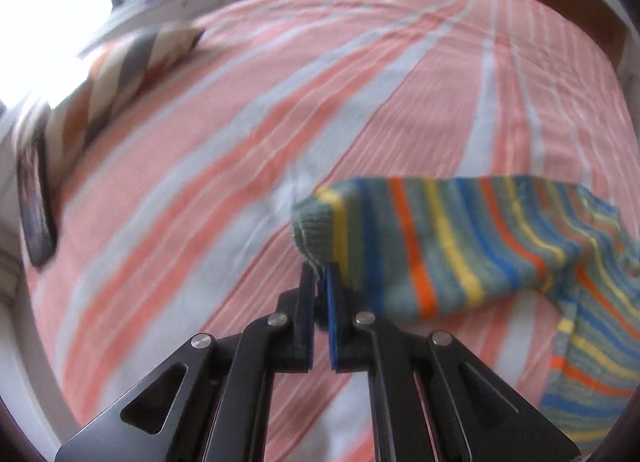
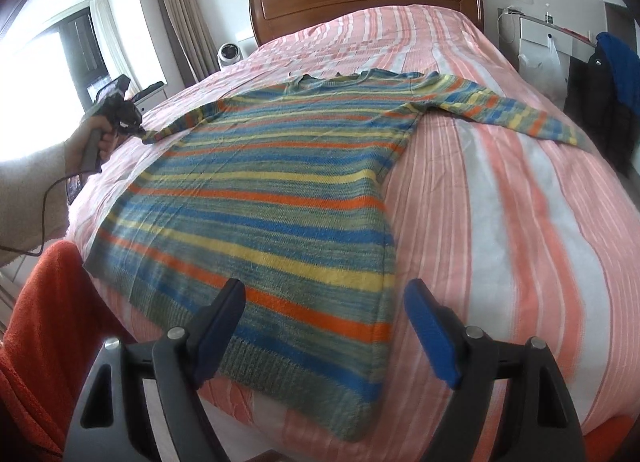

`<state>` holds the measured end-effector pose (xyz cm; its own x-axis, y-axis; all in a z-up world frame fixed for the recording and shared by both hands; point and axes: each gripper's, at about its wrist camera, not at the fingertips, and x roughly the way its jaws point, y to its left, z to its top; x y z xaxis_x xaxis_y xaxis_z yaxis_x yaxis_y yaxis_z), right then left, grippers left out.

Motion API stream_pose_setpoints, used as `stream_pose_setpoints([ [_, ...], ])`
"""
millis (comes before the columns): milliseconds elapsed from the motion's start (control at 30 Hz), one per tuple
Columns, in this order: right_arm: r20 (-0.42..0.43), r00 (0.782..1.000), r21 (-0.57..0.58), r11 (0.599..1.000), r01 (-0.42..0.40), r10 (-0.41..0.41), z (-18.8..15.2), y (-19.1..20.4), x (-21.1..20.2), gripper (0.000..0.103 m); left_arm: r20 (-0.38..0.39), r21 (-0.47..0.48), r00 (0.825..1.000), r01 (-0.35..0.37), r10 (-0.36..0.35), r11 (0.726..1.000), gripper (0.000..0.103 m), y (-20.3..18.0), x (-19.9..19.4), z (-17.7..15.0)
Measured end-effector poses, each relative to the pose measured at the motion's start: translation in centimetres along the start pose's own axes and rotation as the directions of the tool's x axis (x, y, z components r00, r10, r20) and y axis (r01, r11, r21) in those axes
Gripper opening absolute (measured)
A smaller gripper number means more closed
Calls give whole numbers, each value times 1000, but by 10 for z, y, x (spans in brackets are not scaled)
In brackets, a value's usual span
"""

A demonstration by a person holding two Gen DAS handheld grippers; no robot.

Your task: Fold small clothes

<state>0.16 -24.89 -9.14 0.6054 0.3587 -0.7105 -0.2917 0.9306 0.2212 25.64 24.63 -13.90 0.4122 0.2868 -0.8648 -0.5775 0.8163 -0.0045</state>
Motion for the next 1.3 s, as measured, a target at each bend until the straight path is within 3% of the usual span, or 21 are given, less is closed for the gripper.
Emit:
stream_pose_setpoints([
  [67,-7,1000,1,1000,5,-5,0,0,2,81,-17,-47,1000,24,-25,999,4,9,3,-1],
  [167,-9,1000,29,999,20,-20,1,-5,-1,81,2,-49,998,66,-66,997,20,21,-14,-9],
  [233,-1,999,70,997,32,-32,5,-16,-12,81,13,-26,987,158,-158,987,60,34,-38,-23],
  [333,10,1000,153,988,26,-28,8,-38,-33,86,-27,94,947,321,-320,942,72,49,-79,-63],
  [400,-9,1000,219,976,-6,8,4,-51,-41,89,-143,180,887,460,-440,869,81,45,-102,-111],
  [433,-39,998,254,967,-35,46,0,-55,-41,89,-182,201,867,494,-464,846,84,42,-106,-126],
  [467,-70,994,285,956,-63,87,-4,-58,-38,89,-228,230,849,523,-477,821,84,36,-112,-149],
  [533,-115,979,332,936,-120,166,-13,-58,-28,89,-297,281,837,536,-459,796,84,20,-113,-191],
  [600,-138,971,331,933,-143,198,-14,-53,-18,89,-308,318,843,528,-440,788,80,8,-112,-211],
  [667,-164,972,283,952,-118,169,-10,-45,-5,86,-303,346,855,511,-422,787,68,-4,-112,-224],
  [700,-175,971,268,957,-113,164,-8,-42,0,82,-302,356,858,506,-415,786,40,-10,-111,-226],
  [733,-199,966,241,964,-116,166,-5,-36,8,66,-299,380,866,493,-401,782,4,-16,-112,-229],
  [767,-221,960,216,968,-126,174,-2,-31,12,27,-307,395,865,495,-397,774,4,-21,-113,-231],
  [800,-265,948,170,976,-134,176,1,-23,19,2,-300,398,866,494,-399,773,4,-22,-116,-232],
  [867,-288,945,122,985,-123,154,5,-16,18,5,-311,386,849,524,-428,759,3,-15,-126,-234],
  [900,-297,943,108,987,-120,148,7,-15,13,5,-324,369,831,552,-453,748,2,-7,-133,-236],
  [1033,-297,944,118,987,-109,140,13,-28,-31,4,-370,329,785,611,-496,720,2,14,-149,-242],
  [1067,-295,945,129,986,-107,141,12,-31,-37,4,-384,322,783,610,-489,724,2,13,-146,-244],
  [1133,-313,941,129,988,-89,126,9,-31,-37,4,-406,342,799,582,-443,738,2,3,-128,-253],
  [1200,-343,935,119,991,-52,90,-4,-33,-17,4,-419,328,808,560,-415,761,3,-5,-110,-258],
  [1300,-363,929,144,989,-25,76,-19,-35,11,4,-395,349,829,533,-395,771,9,-12,-109,-257],
])
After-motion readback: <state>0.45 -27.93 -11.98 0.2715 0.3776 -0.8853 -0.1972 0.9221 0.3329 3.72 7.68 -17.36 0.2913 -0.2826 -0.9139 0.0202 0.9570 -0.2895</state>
